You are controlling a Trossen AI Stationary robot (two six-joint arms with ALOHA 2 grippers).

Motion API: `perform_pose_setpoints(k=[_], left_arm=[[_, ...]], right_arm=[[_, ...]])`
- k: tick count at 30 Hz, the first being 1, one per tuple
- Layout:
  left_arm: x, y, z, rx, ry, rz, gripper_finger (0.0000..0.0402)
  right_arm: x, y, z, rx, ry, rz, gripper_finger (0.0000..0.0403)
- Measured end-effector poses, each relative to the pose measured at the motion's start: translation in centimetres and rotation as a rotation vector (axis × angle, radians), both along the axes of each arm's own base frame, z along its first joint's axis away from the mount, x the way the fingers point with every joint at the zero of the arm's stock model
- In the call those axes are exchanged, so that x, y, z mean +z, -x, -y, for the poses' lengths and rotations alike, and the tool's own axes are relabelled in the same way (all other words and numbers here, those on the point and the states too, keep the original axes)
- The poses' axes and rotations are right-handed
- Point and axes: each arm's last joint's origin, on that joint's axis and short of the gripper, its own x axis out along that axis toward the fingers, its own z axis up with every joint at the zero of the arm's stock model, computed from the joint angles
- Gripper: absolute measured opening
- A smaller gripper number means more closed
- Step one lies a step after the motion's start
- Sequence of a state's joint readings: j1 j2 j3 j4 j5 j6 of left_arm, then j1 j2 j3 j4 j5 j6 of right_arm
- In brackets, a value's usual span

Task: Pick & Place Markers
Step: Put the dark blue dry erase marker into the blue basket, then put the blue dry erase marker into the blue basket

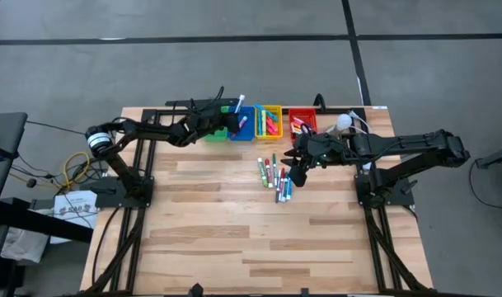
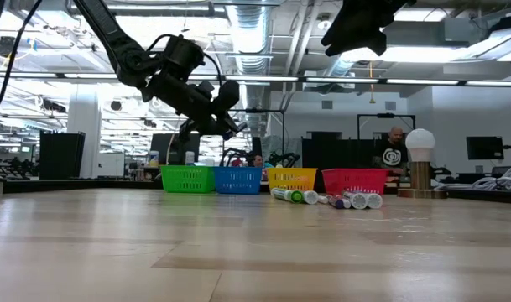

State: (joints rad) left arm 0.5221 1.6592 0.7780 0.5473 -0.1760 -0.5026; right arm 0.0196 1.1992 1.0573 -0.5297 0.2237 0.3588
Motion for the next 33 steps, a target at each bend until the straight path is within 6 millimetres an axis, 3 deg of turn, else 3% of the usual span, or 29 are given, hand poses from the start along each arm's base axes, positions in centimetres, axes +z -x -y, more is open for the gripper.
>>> perform_pose_setpoints(k=[11,28,33], left_arm=[[0.0,0.0,0.0,0.004,-0.001,0.0,0.0101],[0.0,0.0,0.0,-0.003,0.001,0.0,0.0102],[0.0,-1.1,1.9,-0.275,-0.102,-0.076,0.0102]], right_arm=[[0.0,0.0,0.0,-0.01,0.008,0.0,0.0123],[0.0,0.0,0.0,-0.012,0.009,0.0,0.0123],[0.0,0.0,0.0,-0.016,0.003,0.001,0.0123]])
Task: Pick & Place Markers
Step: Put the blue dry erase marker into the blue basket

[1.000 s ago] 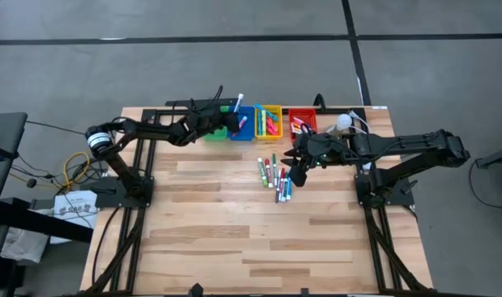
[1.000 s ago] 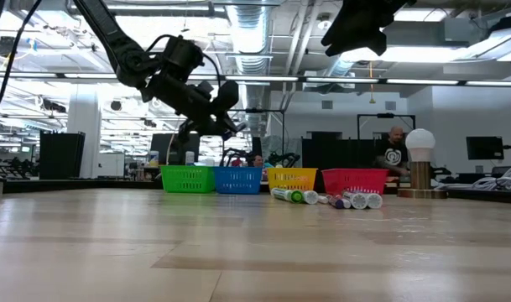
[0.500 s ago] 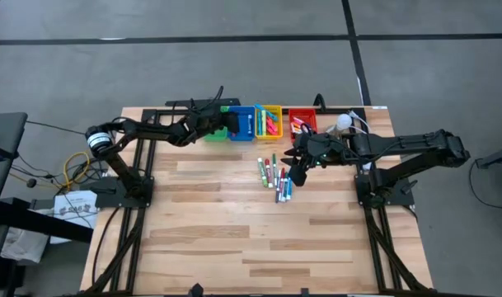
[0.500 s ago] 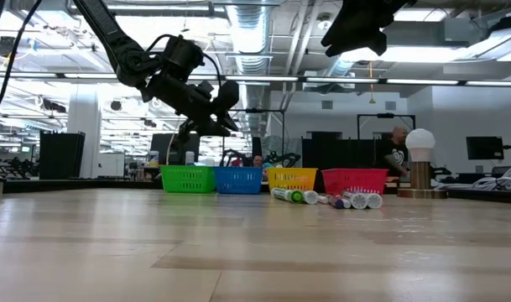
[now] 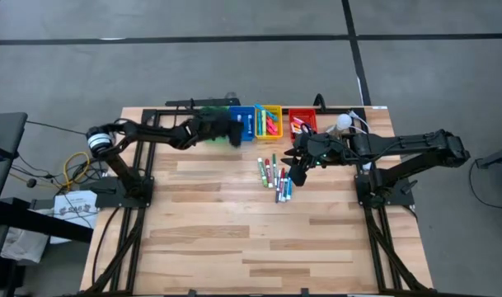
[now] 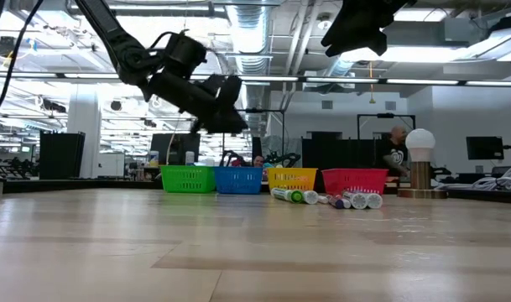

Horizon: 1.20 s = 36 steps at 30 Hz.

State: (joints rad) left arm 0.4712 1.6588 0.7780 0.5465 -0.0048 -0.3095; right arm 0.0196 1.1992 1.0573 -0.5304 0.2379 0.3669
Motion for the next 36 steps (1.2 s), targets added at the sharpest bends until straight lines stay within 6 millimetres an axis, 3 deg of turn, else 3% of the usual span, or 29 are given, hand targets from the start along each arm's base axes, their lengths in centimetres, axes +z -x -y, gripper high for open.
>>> perform_pose_setpoints(k=[5,8,11,20,26,31,36], left_arm=[[0.0,-1.9,4.8,-0.414,-0.319,-0.106,0.0102],[0.0,-2.7,7.5,-0.564,-0.516,-0.151,0.0102],[0.0,-3.0,9.0,-0.636,-0.611,-0.165,0.0102],[-0.1,-2.8,7.9,-0.558,-0.561,-0.186,0.0102],[-0.2,-1.9,7.2,-0.501,-0.403,-0.238,0.0102],[1.4,0.3,7.8,-0.456,-0.313,-0.358,0.0101],[4.3,2.9,8.5,-0.375,-0.205,-0.307,0.0101]], right_arm=[[0.0,0.0,0.0,0.0,0.0,0.0,0.0123],[0.0,0.0,0.0,0.0,0.0,0.0,0.0123],[0.0,0.0,0.0,0.001,-0.001,0.0,0.0123],[-0.4,-0.4,0.0,-0.045,-0.059,0.002,0.0123],[-3.4,-2.6,-0.1,-0.085,-0.095,-0.11,0.0123],[-5.0,-3.6,0.1,-0.111,-0.111,-0.167,0.0123],[-5.2,-4.0,0.8,-0.13,-0.105,-0.159,0.0123]])
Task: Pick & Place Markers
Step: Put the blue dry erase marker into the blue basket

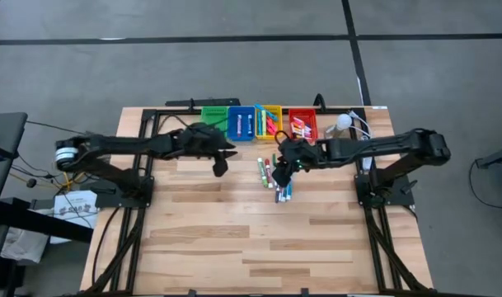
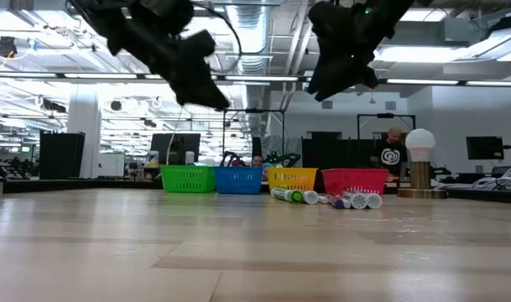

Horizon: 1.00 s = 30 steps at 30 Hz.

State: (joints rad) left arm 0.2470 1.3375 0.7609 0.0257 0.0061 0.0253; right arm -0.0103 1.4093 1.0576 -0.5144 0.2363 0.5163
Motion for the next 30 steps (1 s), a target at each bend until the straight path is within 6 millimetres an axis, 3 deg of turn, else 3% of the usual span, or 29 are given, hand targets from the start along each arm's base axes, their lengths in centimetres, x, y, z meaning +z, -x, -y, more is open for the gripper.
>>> perform_pose_setpoints(k=[5,10,20,30], left_arm=[[2.3,2.8,0.9,0.085,0.134,0.117,0.0101],[3.2,5.3,2.3,0.102,0.23,0.206,0.0101],[2.3,8.1,4.1,0.034,0.231,0.241,0.0101],[0.5,8.7,3.9,0.066,0.134,0.182,0.0102]], right_arm=[[-1.2,-0.7,0.1,0.0,-0.006,-0.036,0.0123],[-2.9,-2.2,0.0,0.028,-0.009,-0.06,0.0123],[-4.9,-4.1,-0.1,-0.094,-0.106,0.006,0.0123],[-6.4,-5.1,0.3,-0.438,-0.188,0.114,0.0123]])
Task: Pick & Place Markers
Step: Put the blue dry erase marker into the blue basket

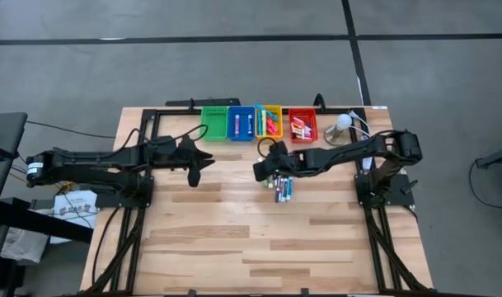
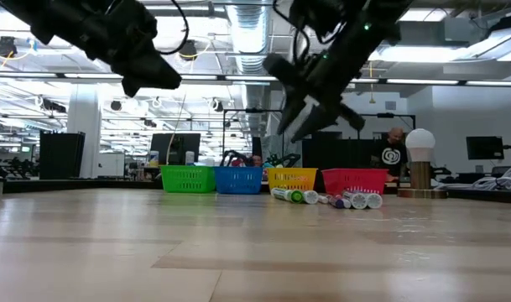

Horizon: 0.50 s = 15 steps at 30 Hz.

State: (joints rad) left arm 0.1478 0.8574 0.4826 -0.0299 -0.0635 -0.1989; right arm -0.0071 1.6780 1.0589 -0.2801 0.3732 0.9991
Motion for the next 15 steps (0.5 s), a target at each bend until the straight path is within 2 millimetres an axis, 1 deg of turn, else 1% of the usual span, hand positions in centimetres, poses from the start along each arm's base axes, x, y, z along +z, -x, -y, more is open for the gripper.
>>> perform_pose_setpoints(k=[1,3,5,8,11,13,15], left_arm=[[-0.2,0.0,0.0,0.0,0.001,-0.005,0.0102],[-0.5,0.1,0.0,0.001,0.009,-0.014,0.0101],[-0.9,0.1,0.1,0.0,0.044,-0.023,0.0101],[-1.2,0.1,0.3,-0.007,0.052,-0.029,0.0102],[-1.5,0.2,0.3,-0.009,0.054,-0.041,0.0102],[-1.5,0.1,0.3,-0.012,0.055,-0.038,0.0101],[-1.5,0.1,0.3,-0.013,0.052,-0.038,0.0101]], right_arm=[[-0.5,0.0,0.0,-0.016,-0.013,-0.008,0.0123],[-1.3,-0.8,-0.1,-0.041,-0.039,0.022,0.0123],[-2.5,-1.1,-0.2,-0.061,-0.057,0.008,0.0123],[-3.7,-1.6,-0.3,-0.079,-0.074,-0.016,0.0123],[-3.7,-2.1,-0.2,-0.09,-0.079,-0.016,0.0123],[-3.6,-2.1,-0.2,-0.086,-0.074,-0.043,0.0123],[-3.2,-2.7,-0.2,-0.071,-0.064,-0.037,0.0123]])
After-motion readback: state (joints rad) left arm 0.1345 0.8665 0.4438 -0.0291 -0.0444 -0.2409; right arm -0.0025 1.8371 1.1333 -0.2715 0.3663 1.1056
